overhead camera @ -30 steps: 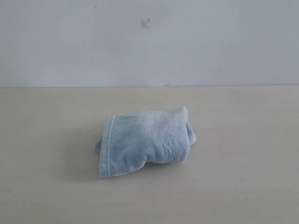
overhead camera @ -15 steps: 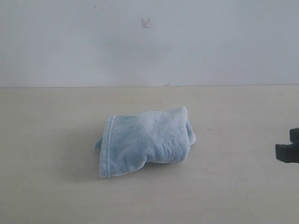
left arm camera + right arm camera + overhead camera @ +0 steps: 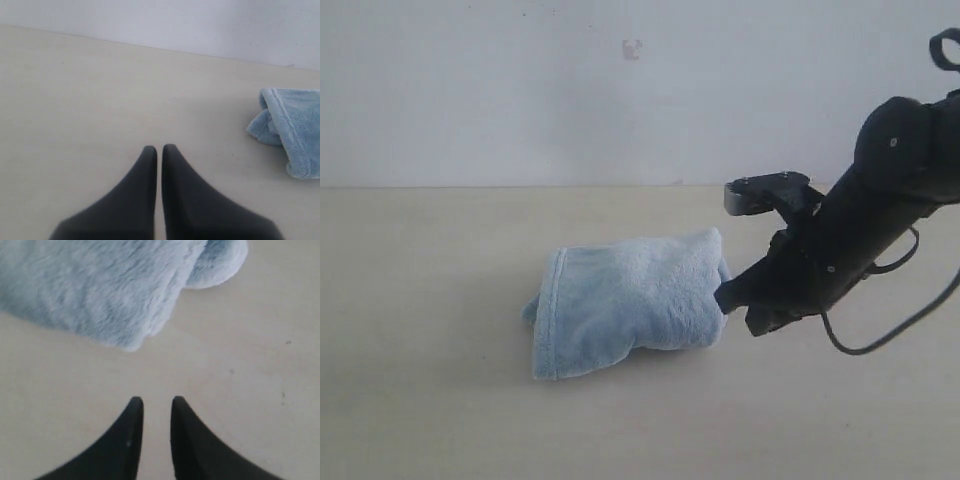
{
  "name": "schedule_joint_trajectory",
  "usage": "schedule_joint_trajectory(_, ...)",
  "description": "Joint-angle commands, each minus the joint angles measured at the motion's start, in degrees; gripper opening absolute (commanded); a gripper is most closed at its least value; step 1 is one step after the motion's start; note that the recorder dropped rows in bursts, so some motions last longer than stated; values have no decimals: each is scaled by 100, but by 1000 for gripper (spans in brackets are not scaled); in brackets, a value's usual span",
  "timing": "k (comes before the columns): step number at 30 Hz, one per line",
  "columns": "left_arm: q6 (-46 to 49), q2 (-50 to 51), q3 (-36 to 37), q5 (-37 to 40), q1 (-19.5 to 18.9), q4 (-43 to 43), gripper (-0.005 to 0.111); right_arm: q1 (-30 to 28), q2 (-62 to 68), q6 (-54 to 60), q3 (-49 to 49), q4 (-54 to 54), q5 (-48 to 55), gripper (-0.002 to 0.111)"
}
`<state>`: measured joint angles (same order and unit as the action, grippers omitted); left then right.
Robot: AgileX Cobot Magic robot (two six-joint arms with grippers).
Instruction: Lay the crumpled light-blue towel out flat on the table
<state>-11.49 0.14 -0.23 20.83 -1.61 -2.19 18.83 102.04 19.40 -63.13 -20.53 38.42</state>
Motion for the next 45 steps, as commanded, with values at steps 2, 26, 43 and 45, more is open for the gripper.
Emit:
schedule_joint_trajectory(2, -49, -14, 23, -47, 27, -31, 4, -524, 723, 1465, -395, -1589, 89, 37)
schedule_joint_trajectory(26, -49, -14, 23, -47, 27, -31, 4, -569, 1556, 4225, -424, -4329, 6, 37)
schedule_joint_trajectory(43, -49, -14, 23, -47, 27, -31, 4, -569, 1057, 6659, -637, -7152, 3154, 0)
schedule_joint_trajectory(45, -49, -14, 23, -47, 27, -31, 4, -569, 812, 6714, -637, -7300, 3154, 0)
